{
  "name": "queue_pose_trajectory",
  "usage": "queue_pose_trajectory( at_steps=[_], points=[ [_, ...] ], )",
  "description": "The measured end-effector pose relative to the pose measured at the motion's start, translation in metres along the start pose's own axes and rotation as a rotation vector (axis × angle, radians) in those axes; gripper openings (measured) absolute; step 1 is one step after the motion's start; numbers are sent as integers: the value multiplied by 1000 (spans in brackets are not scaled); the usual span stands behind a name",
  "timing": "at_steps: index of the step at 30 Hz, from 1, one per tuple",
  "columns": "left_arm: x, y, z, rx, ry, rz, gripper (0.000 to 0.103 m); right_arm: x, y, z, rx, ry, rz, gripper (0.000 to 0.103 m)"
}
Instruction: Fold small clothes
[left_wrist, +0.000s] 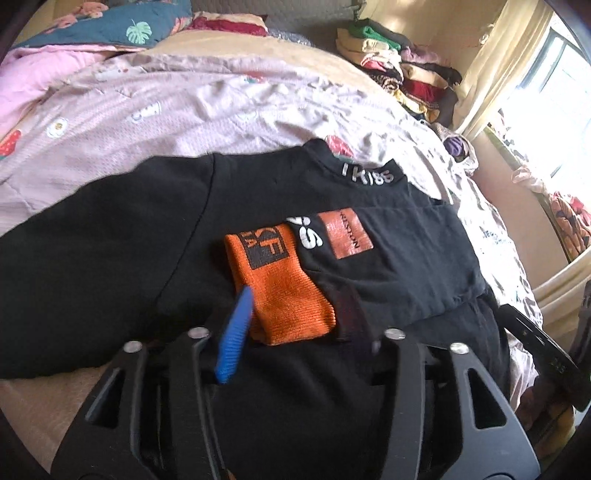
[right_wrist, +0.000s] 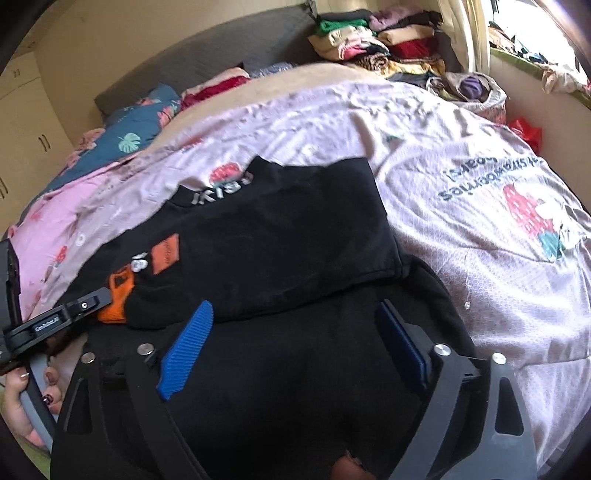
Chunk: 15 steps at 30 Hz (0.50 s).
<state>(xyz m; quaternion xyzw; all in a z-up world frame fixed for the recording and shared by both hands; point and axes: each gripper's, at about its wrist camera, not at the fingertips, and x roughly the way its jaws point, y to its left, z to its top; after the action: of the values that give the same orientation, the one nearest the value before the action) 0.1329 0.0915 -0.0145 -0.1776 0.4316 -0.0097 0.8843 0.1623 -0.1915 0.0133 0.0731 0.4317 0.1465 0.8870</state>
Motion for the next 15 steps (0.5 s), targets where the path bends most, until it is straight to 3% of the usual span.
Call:
queue_pose_trajectory(
  at_steps=[1, 3, 4, 9, 15],
  points=[
    [-3, 0, 1, -4, -8, 2, 52, -6, 3, 0, -7, -11, 5, 95],
    [-13, 3, 3, -28, -36, 12, 72, -13, 9, -1, -24, -26, 12, 96],
    [-16, 5, 4, -40, -47, 20, 77, -17, 12, -3, -31, -31, 11, 96],
    [-33, 14, 8, -78, -92, 39, 87, -30, 29, -4, -75, -51, 24, 98],
    [-48, 27, 3, -84, -115, 70, 87, -44, 54, -2, -126, -82, 60, 98]
  ],
)
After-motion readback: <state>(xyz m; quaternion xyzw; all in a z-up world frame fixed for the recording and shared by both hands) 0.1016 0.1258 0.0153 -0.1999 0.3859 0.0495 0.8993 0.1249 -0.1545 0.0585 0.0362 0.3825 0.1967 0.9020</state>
